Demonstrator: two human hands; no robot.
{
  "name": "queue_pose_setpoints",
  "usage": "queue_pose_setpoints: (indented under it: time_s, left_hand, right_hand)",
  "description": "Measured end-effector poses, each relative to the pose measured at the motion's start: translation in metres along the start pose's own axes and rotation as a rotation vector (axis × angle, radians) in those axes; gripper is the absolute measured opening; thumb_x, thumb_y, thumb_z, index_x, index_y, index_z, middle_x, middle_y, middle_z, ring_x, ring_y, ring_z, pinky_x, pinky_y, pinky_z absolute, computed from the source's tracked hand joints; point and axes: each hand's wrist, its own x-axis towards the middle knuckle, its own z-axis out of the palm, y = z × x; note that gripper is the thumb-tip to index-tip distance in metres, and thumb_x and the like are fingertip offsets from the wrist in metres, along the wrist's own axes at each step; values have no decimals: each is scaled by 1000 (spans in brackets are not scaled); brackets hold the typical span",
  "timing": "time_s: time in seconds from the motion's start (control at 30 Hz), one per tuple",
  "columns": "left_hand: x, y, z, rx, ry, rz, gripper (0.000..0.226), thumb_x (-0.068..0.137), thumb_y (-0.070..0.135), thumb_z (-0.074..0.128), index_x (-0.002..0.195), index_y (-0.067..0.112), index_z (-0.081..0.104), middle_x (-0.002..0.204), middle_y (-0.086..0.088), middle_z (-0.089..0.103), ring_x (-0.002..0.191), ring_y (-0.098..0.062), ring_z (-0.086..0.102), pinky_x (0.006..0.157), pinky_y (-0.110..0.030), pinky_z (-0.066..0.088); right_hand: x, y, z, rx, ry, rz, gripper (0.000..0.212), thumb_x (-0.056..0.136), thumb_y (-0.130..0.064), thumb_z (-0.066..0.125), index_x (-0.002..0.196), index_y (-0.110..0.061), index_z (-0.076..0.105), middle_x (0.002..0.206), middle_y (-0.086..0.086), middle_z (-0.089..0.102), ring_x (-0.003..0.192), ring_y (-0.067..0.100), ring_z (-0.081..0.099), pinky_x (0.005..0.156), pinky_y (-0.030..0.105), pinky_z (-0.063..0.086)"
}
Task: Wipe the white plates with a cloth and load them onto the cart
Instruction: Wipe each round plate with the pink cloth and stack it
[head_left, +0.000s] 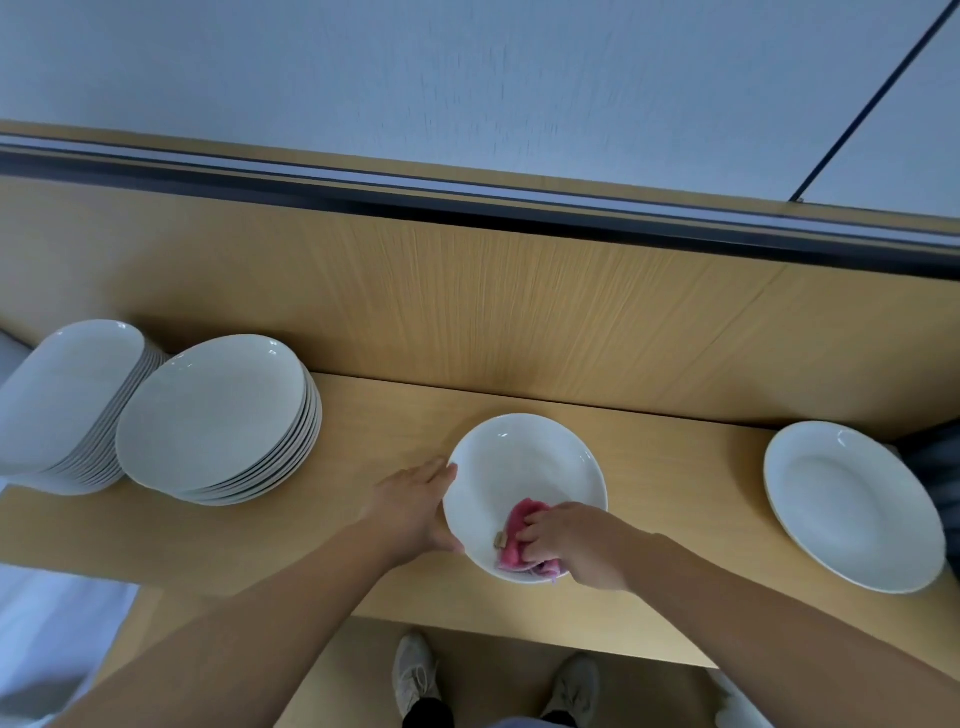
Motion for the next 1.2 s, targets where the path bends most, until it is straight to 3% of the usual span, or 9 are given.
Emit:
queue_pose_setpoints:
  time_s: [0.07, 0.13, 0.2, 0.27, 0.43, 0.6, 0.87, 1.03, 1.2]
  left_hand:
    - [1, 0, 1, -20, 41, 25, 100, 73, 67, 66, 151, 24, 21, 162, 2, 6, 146, -19, 17, 112, -37, 29]
    - [0, -2, 1, -25, 94, 92, 86, 75, 64, 67, 144, 23, 37, 160, 2, 15, 145, -18, 18, 112, -35, 29]
    - [-1, -4, 3, 36, 118, 213, 72, 77, 60, 68, 133, 18, 54, 150, 1, 40, 140, -18, 34, 109, -32, 35]
    - [0, -3, 5, 105, 113, 324, 58, 77, 57, 70, 116, 15, 67, 129, 0, 61, 126, -20, 52, 105, -29, 39]
    - [0, -1, 8, 149, -4, 355, 55, 97, 47, 48, 138, 11, 51, 150, 0, 42, 144, -15, 26, 116, -21, 2]
    - [0, 3, 4, 151, -36, 324, 50, 97, 45, 48, 128, 8, 61, 138, -3, 56, 135, -19, 41, 116, -23, 14]
    - [5, 5, 6, 214, -63, 314, 50, 99, 48, 40, 133, 15, 57, 142, 4, 51, 138, -12, 33, 117, -24, 9]
    - [13, -1, 17, 169, -86, 280, 49, 94, 54, 47, 119, 16, 65, 132, 4, 58, 131, -13, 42, 113, -29, 25]
    - [16, -2, 21, 156, -56, 259, 46, 92, 54, 50, 112, 17, 68, 126, 3, 61, 126, -13, 45, 109, -30, 31]
  right_hand:
    - [1, 4, -7, -48, 48, -10, 29, 82, -4, 64, 106, -20, 65, 126, -6, 59, 128, 20, 45, 102, 41, 40]
    - [9, 12, -13, -130, 146, -35, 36, 74, -9, 74, 107, -21, 68, 130, -3, 60, 129, 25, 49, 97, 43, 46]
    - [24, 21, -23, -197, 229, -40, 38, 66, -9, 78, 100, -23, 71, 123, -3, 65, 120, 27, 57, 88, 42, 52]
    - [38, 28, -33, -246, 262, -18, 26, 71, -8, 70, 93, -24, 70, 122, -6, 64, 122, 25, 55, 90, 39, 50]
    - [62, 42, -35, -287, 244, 40, 15, 87, -13, 56, 93, -23, 66, 126, -6, 59, 133, 25, 42, 109, 38, 31]
    - [50, 42, -29, -202, 216, 169, 42, 94, -11, 51, 134, -21, 55, 149, -4, 43, 145, 24, 25, 119, 39, 19]
    - [12, 26, -9, -152, 219, 486, 38, 91, -18, 43, 127, -21, 54, 140, -4, 50, 135, 20, 39, 110, 34, 29]
    - [1, -9, -3, -187, 32, 664, 39, 91, -18, 46, 130, -21, 46, 130, -1, 49, 125, 21, 45, 104, 37, 33]
    - [-9, -37, -7, -132, -86, 683, 30, 89, -17, 50, 116, -29, 56, 121, -1, 53, 118, 23, 48, 100, 40, 38]
